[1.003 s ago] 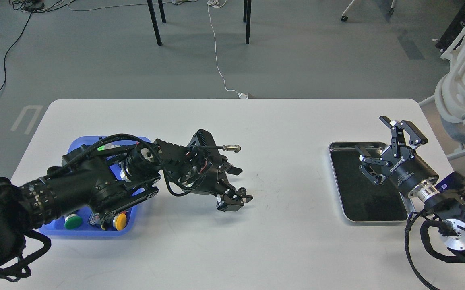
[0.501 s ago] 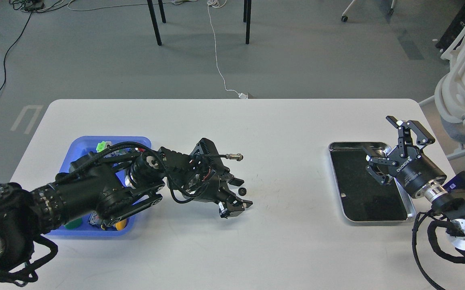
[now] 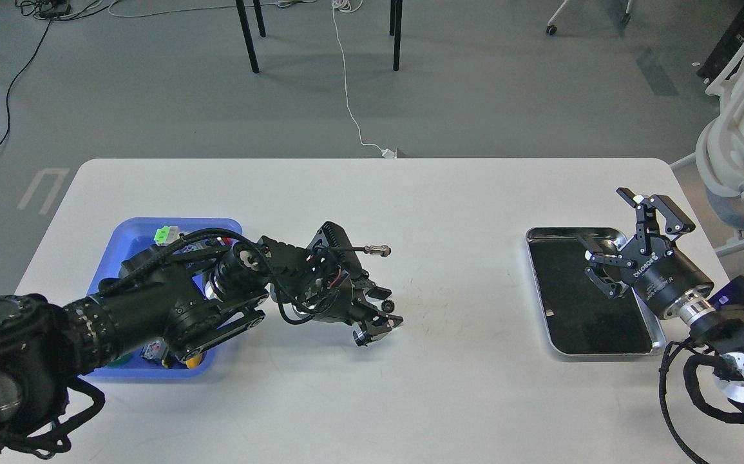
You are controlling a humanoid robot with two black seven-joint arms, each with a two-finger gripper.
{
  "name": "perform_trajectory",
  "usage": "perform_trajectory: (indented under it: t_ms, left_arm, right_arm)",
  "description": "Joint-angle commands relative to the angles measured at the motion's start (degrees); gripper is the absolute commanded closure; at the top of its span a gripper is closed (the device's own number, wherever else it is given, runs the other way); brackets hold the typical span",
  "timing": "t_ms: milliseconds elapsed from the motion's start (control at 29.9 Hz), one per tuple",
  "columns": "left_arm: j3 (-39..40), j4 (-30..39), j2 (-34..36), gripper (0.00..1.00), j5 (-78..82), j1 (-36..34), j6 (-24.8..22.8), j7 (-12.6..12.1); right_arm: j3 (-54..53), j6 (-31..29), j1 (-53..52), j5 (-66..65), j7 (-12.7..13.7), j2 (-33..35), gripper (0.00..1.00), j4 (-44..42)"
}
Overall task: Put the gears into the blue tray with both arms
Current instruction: 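Carry the black part with the left gripper and release into the blue tray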
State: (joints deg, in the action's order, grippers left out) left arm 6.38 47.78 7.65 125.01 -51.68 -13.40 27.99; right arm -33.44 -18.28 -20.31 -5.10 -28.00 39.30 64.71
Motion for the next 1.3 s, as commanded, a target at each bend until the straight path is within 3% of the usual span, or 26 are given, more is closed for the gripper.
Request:
perform_trajectory:
  t_ms: [0,301,535,735,969,1270]
  left_arm:
    - [-0.05,-0.23,0.17,0.9,-0.01,0.0,-0.05,0.01]
    - [0.92,1.35,1.22,0.92,-0.01,-0.96,2.15,0.01]
    - [1.01,12.24,15.62,0.91,-0.01,-8.52,3.73,0.01]
    - [0.31,13.04,26.79,0.91,-0.98,-9.32,3.21,0.01]
    - [0.04,9.45,37.52,0.9,-6.44,-1.77,4.26,0.01]
    - [0.39,7.33,43.41,0.9,-6.53,5.09,8.92,0.01]
  right_arm:
    - [0.04,0.0,0.1,0.0,0.0,-0.01,0.05,0.51]
    - [-0.05,0.0,0.1,-0.18,0.0,-0.01,0.05,0.6]
    - [-0.22,0.0,0.1,-0.26,0.0,-0.01,0.05,1.12]
    - [-0.05,0.09,0.01,-0.61,0.0,-0.1,0.05,1.04]
    - [0.21,0.17,0.1,-0.62,0.0,-0.54,0.05,0.86]
    - [0.39,0.17,-0.08,-0.62,0.0,-0.54,0.04,0.86]
